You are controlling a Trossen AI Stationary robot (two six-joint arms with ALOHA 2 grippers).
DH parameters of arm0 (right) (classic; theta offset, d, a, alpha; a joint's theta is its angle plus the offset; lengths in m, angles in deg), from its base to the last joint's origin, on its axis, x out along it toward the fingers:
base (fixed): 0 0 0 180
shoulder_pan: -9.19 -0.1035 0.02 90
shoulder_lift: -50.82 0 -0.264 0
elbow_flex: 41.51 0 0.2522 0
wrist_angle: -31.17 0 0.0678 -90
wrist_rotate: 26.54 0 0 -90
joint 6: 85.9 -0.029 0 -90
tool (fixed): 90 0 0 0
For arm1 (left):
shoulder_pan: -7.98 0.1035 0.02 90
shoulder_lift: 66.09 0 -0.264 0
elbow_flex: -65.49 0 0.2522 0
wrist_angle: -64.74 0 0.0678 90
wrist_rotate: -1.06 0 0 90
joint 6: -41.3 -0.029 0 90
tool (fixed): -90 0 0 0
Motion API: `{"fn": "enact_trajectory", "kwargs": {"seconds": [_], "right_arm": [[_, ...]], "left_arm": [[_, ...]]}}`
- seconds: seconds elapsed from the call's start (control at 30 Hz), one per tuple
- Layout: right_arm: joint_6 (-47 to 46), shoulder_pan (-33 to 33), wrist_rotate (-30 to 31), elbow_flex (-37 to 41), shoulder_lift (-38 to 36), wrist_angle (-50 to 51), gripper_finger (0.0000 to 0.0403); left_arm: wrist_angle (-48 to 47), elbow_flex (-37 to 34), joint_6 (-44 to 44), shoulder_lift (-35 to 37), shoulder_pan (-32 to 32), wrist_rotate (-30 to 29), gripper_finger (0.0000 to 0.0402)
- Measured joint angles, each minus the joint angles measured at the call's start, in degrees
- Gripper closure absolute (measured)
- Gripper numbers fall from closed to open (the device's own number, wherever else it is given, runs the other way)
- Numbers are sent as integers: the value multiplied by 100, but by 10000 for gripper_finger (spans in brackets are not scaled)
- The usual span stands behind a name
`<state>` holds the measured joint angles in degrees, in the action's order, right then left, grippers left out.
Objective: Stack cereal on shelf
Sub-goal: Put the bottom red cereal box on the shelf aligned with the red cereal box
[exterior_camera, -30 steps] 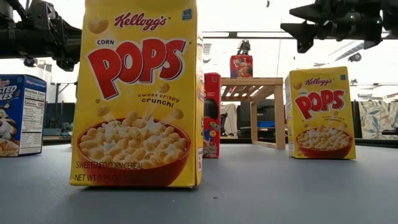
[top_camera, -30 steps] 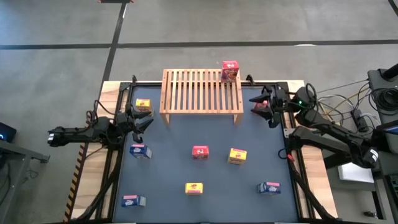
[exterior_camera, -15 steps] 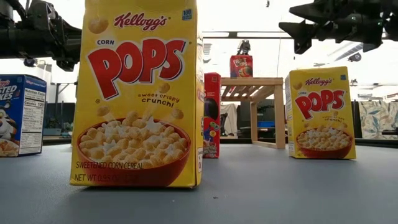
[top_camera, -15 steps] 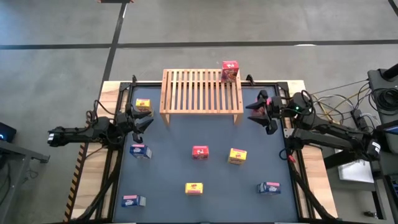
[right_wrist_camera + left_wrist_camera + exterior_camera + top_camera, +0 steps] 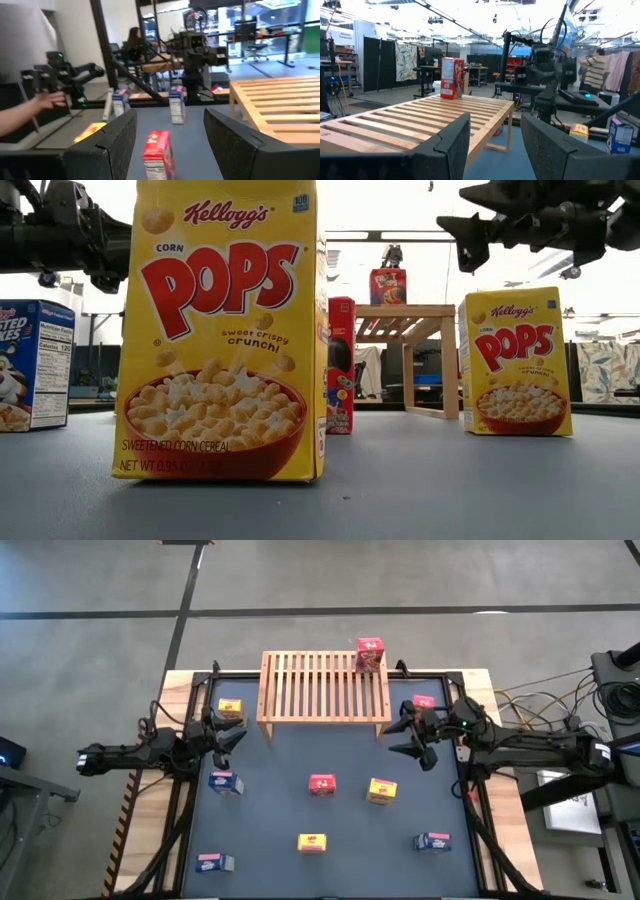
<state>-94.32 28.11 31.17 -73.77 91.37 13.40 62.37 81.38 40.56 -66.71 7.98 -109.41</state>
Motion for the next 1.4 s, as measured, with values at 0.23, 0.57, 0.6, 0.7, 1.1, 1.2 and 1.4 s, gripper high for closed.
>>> {"fn": "enact_trajectory", "kwargs": {"seconds": [0.23,0.57,0.6,0.7,1.1,1.2,1.4], "right_arm": [[386,-136,361,0,517,43,184],[616,-134,696,0,1222,-1057,184],[616,-134,694,0,1272,-1147,184],[617,-134,694,0,1390,-1246,184],[542,-134,649,0,1351,-1196,184],[544,-143,635,0,1232,-1115,184],[548,-143,635,-2,1059,-909,184]], "left_arm": [[564,0,127,-129,-1,-4,242],[-648,1464,111,-2306,-1,21,242],[-903,1749,26,-2636,-1,25,242],[-1699,2583,-1,-3648,-1,51,242],[-2747,5214,-168,-6940,-60,1977,242],[-3354,5819,-175,-7521,-64,2058,242],[-4295,6561,-31,-8366,-65,2439,242]]}}
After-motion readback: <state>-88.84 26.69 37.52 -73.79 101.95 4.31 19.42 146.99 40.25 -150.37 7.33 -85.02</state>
